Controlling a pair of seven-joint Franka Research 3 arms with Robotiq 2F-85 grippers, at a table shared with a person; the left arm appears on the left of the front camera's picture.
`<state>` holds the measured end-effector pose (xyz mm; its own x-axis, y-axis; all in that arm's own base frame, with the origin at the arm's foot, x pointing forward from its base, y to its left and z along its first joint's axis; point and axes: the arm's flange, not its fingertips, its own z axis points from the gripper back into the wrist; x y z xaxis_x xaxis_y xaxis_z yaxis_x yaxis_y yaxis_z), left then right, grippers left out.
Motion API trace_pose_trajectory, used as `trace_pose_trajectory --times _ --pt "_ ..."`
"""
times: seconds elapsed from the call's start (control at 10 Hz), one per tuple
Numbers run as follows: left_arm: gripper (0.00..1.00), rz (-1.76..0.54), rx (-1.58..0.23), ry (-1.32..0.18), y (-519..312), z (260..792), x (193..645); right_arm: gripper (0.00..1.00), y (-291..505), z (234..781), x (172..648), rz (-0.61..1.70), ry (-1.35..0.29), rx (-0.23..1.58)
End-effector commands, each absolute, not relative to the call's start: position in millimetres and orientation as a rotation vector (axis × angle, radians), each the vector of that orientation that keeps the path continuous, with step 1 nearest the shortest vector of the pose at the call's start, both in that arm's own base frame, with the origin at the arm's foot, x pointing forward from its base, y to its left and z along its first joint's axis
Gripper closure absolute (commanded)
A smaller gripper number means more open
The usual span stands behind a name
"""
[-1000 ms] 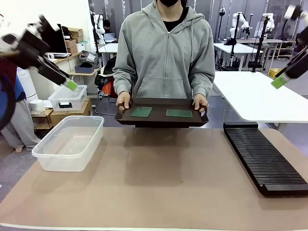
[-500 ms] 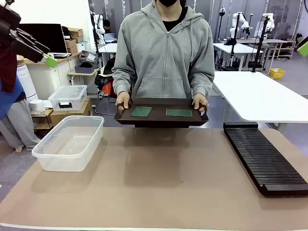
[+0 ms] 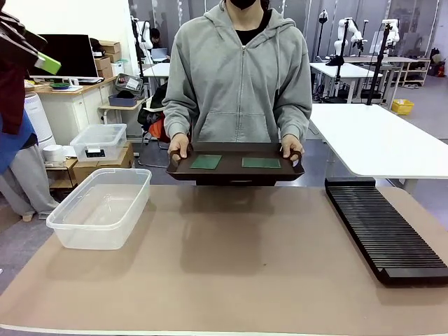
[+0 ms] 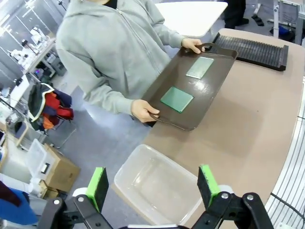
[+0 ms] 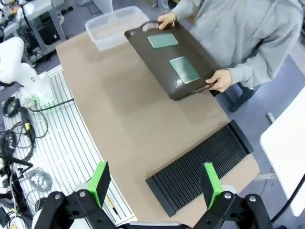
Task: Sort PCBs into racks and boxes based on the side picked up.
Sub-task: Pick up the Blank PCB handed by the Human.
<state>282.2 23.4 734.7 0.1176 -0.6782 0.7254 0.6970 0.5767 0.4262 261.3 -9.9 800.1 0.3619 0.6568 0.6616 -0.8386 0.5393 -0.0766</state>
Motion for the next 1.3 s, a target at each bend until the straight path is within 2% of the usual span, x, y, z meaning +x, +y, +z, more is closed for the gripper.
trace_pose_trajectory --times 0.0,0.5,0.7,0.8,1.2 --pt "0.00 -0.992 0.052 -1.083 32 734 268 0.00 -27 803 260 1.015 -0.727 0.359" --pt "0.00 -0.931 -0.105 -1.087 75 742 268 0.00 -77 789 256 1.080 -0.798 0.390" --pt "0.00 -0.855 -0.110 -1.078 73 742 275 0.00 -86 779 254 1.028 -0.833 0.384" --pt "0.00 -0.911 -0.068 -1.098 81 737 267 0.00 -82 793 260 1.052 -0.794 0.362" --pt "0.00 -0.893 -0.075 -1.097 81 739 269 0.00 -82 793 260 1.052 -0.794 0.362"
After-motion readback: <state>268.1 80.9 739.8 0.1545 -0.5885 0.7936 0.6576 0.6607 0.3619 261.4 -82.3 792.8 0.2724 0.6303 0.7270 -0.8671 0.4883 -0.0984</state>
